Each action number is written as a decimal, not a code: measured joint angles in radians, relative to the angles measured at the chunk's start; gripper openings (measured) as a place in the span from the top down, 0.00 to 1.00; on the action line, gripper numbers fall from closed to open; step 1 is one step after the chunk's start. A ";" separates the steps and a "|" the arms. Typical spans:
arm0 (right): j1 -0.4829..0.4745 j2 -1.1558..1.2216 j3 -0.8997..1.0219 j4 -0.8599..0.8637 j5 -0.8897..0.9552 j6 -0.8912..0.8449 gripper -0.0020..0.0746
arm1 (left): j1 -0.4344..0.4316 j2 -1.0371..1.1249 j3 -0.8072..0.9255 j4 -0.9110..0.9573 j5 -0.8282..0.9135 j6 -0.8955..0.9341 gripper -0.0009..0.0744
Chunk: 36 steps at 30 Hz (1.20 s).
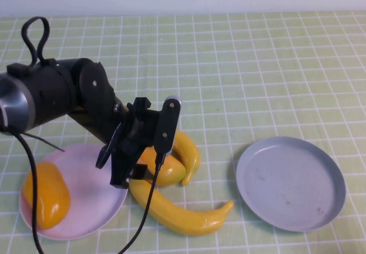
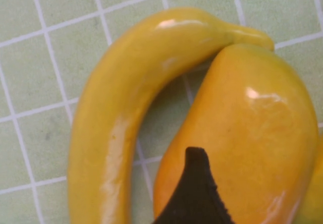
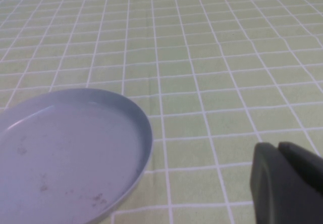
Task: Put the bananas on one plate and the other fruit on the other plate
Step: Put one type of fruit in the left plate
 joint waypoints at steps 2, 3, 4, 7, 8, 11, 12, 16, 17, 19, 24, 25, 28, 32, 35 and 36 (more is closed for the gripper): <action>0.000 0.000 0.000 0.000 0.000 0.000 0.99 | 0.000 0.004 0.000 0.003 -0.023 0.006 0.34; 0.000 0.000 0.000 0.000 0.000 0.000 0.99 | 0.000 0.008 0.000 0.003 -0.036 0.007 0.34; 0.000 0.000 0.000 0.000 0.000 0.000 0.99 | 0.000 0.010 0.000 0.005 -0.043 0.007 0.34; 0.000 0.000 0.000 0.000 0.000 0.000 0.99 | 0.000 0.020 0.000 0.017 -0.049 0.009 0.34; 0.000 0.000 0.000 0.000 0.000 0.000 0.99 | 0.000 0.024 0.000 0.022 -0.049 0.011 0.34; 0.000 0.000 0.000 0.000 0.000 0.000 0.99 | 0.000 0.037 0.000 0.040 -0.050 0.013 0.34; 0.000 0.000 0.000 0.000 0.000 0.000 0.99 | 0.000 0.042 -0.002 0.040 -0.053 0.013 0.34; 0.000 0.000 0.000 0.000 0.000 0.000 0.99 | 0.000 0.055 -0.009 0.044 -0.054 0.027 0.34; 0.000 0.000 0.000 0.000 0.000 0.000 0.99 | 0.000 0.056 -0.010 0.050 -0.055 0.029 0.34; 0.000 0.000 0.000 0.000 0.000 0.000 0.99 | -0.002 0.061 -0.012 0.059 -0.058 0.033 0.34; 0.000 0.000 0.000 0.000 0.000 0.000 0.99 | -0.002 0.072 -0.016 0.069 -0.090 0.033 0.33; 0.000 0.000 0.000 0.000 0.000 0.000 0.99 | -0.002 0.074 -0.017 0.070 -0.095 0.033 0.33; 0.000 0.000 0.000 0.000 0.000 0.000 0.99 | -0.002 0.081 -0.018 0.078 -0.101 0.035 0.33; 0.000 0.000 0.000 0.000 0.000 0.000 0.99 | -0.002 0.086 -0.020 0.083 -0.102 0.037 0.35; 0.000 0.000 0.000 0.000 0.000 0.000 0.99 | -0.002 0.086 -0.020 0.083 -0.102 0.037 0.36; 0.000 0.000 0.000 0.000 0.000 0.000 0.99 | -0.002 0.086 -0.020 0.083 -0.102 0.037 0.36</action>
